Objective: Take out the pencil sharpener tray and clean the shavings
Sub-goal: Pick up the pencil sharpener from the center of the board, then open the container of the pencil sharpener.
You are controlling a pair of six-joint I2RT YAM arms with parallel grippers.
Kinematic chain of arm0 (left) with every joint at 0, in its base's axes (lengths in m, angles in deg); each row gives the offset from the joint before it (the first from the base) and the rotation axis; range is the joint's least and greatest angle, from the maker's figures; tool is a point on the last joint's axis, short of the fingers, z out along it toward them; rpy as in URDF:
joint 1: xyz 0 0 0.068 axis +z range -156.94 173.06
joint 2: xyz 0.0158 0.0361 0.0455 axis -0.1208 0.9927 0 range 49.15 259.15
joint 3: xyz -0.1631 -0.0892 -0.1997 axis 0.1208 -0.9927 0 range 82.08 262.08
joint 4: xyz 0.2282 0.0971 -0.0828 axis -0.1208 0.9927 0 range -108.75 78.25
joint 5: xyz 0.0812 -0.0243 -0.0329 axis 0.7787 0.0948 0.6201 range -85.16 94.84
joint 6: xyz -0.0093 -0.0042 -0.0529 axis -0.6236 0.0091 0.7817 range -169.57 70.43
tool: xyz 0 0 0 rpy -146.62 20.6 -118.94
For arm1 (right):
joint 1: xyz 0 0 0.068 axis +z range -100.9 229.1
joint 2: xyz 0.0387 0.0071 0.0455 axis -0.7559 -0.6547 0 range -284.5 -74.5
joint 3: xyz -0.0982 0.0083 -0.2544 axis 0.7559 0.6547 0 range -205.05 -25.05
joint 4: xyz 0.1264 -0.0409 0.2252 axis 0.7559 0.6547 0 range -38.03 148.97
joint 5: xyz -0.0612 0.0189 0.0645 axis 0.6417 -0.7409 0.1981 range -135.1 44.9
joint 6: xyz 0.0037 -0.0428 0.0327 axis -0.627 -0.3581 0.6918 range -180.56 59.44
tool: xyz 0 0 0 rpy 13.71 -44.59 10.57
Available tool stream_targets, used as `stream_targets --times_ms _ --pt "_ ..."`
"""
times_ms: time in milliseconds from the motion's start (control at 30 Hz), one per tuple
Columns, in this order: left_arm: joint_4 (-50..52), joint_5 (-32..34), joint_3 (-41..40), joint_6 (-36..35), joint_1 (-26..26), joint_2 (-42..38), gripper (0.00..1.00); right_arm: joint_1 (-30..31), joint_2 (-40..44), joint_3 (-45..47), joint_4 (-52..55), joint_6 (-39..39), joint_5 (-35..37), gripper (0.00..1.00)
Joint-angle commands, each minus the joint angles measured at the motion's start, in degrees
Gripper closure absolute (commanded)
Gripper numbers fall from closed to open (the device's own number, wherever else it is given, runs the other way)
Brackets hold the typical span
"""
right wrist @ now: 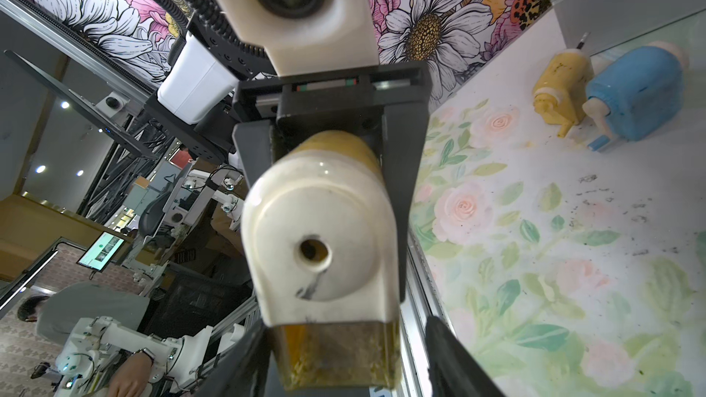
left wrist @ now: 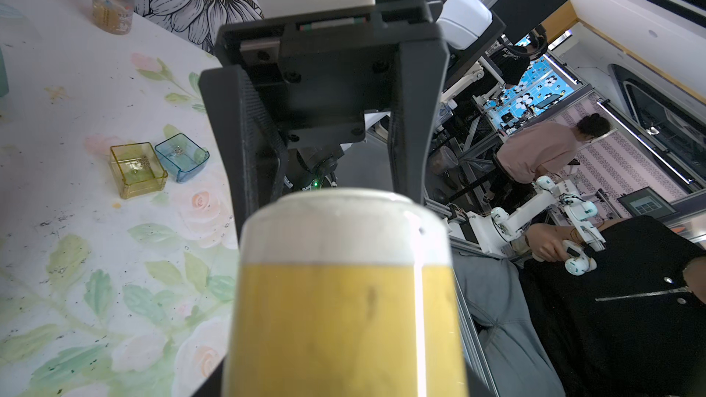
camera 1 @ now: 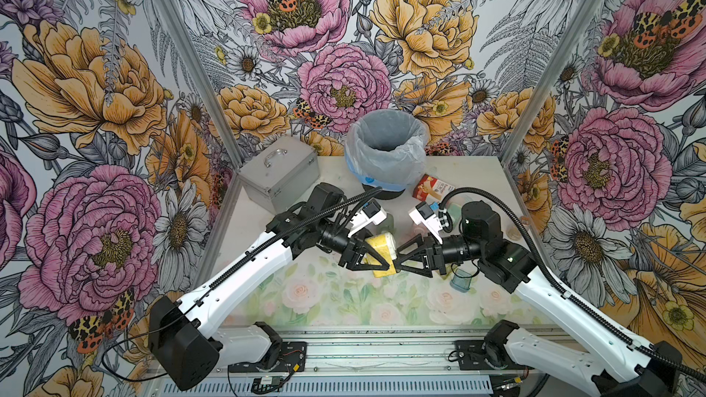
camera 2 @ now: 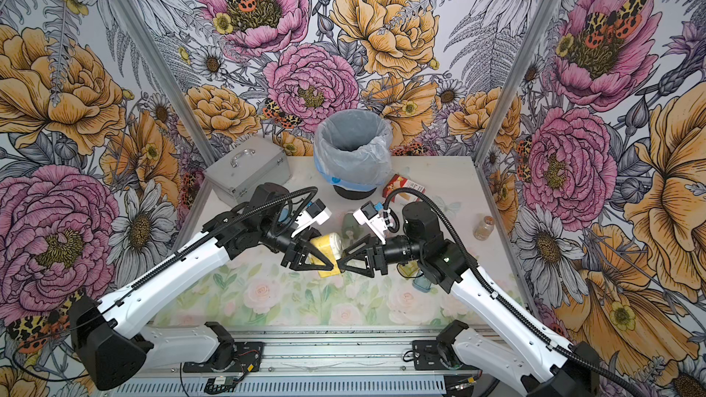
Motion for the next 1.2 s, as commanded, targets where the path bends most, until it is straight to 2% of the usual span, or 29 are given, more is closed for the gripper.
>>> stream_targets --times_ms 0,233,367,500,633,733,1167 --pt "-0.68 -3.15 0.10 -0.77 -0.67 -1.62 1.00 0.63 0.09 -2.36 -0.52 -0.88 -1.12 0.36" --pt "-0.66 -2.82 0.10 -0.44 -0.98 -1.19 1.00 1.68 -0.83 -3.14 -0.48 -0.87 -1.72 0.33" --pt "-0.76 -2.60 0.06 -0.45 -1.00 -1.38 1.00 2.13 -0.88 -3.25 -0.34 -1.11 -1.68 0.37" --pt "-0.72 -2.32 0.03 -0.51 -0.97 -1.50 1.00 2.30 -0.92 -3.29 0.14 -1.30 -1.71 0.46" --pt "-0.74 -2.18 0.03 -0.27 -0.91 -1.53 1.00 2.32 -0.82 -3.68 0.84 -1.74 -1.58 0.66" --pt "-0.73 -1.92 -0.16 -0.35 -0.91 -1.63 1.00 2.35 -0.55 -4.21 1.61 -2.09 -1.48 0.71" --pt "-0.74 -1.23 -0.56 0.17 0.05 -2.20 1.00 1.98 1.21 -5.87 7.17 -5.22 1.44 0.73"
